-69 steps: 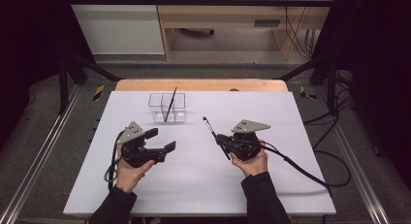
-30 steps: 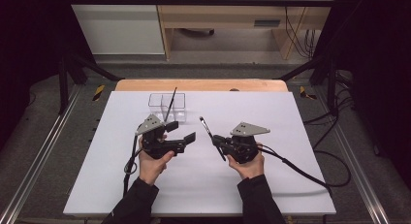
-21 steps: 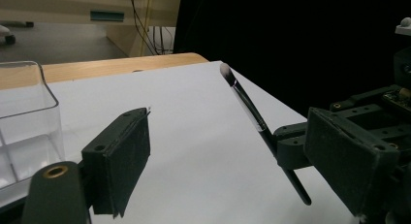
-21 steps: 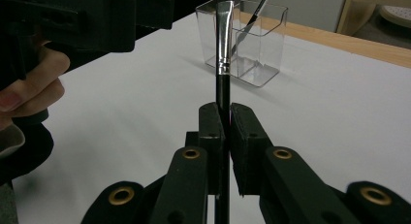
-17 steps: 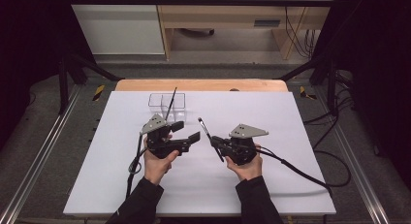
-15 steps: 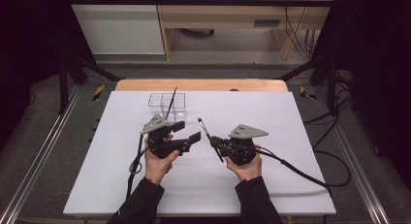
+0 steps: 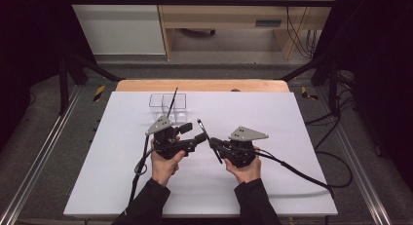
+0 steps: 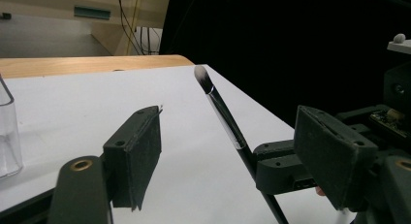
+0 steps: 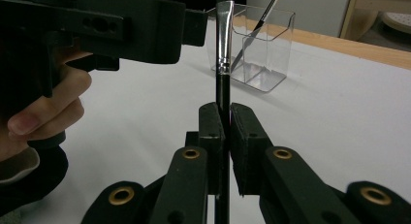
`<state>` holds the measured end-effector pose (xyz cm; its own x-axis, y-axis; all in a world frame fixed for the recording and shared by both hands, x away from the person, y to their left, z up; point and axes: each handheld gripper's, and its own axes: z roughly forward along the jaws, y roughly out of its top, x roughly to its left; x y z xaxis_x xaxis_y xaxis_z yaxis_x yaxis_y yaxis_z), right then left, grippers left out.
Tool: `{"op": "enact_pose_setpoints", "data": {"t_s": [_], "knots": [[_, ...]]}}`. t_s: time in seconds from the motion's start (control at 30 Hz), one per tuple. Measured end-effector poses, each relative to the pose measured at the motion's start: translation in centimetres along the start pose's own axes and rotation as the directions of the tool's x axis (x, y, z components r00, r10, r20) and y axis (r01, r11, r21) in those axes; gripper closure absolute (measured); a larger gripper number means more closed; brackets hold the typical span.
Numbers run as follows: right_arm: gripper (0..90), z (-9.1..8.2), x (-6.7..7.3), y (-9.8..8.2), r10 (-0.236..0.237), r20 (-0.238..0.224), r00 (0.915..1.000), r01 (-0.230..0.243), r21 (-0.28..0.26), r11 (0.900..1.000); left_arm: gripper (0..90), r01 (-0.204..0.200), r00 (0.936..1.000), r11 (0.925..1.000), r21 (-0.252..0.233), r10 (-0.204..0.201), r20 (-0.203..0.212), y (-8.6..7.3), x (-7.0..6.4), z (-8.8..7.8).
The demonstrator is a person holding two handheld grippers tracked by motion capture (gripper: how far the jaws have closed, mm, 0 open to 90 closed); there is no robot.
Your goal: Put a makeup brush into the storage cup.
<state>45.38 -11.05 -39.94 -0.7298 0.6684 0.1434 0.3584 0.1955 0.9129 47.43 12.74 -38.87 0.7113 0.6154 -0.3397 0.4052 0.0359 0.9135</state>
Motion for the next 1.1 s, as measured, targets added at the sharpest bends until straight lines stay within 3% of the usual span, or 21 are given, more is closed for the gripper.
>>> {"op": "enact_pose_setpoints", "data": {"t_s": [0.7, 1.1], "knots": [[84.4, 0.5, 0.1, -0.2, 0.018, -0.004, 0.9998, -0.018, -0.027, 0.999, 42.9, 0.083, 0.9959, 0.9965, -0.012, -0.083, 0.037, -0.6, -0.1, 1.2], [84.4, 0.8, 0.2, -0.3, 0.030, -0.012, 0.9995, -0.031, -0.042, 0.999, 55.1, 0.113, 0.9931, 0.9934, -0.021, -0.112, 0.034, -1.0, -0.5, 1.7]]}}
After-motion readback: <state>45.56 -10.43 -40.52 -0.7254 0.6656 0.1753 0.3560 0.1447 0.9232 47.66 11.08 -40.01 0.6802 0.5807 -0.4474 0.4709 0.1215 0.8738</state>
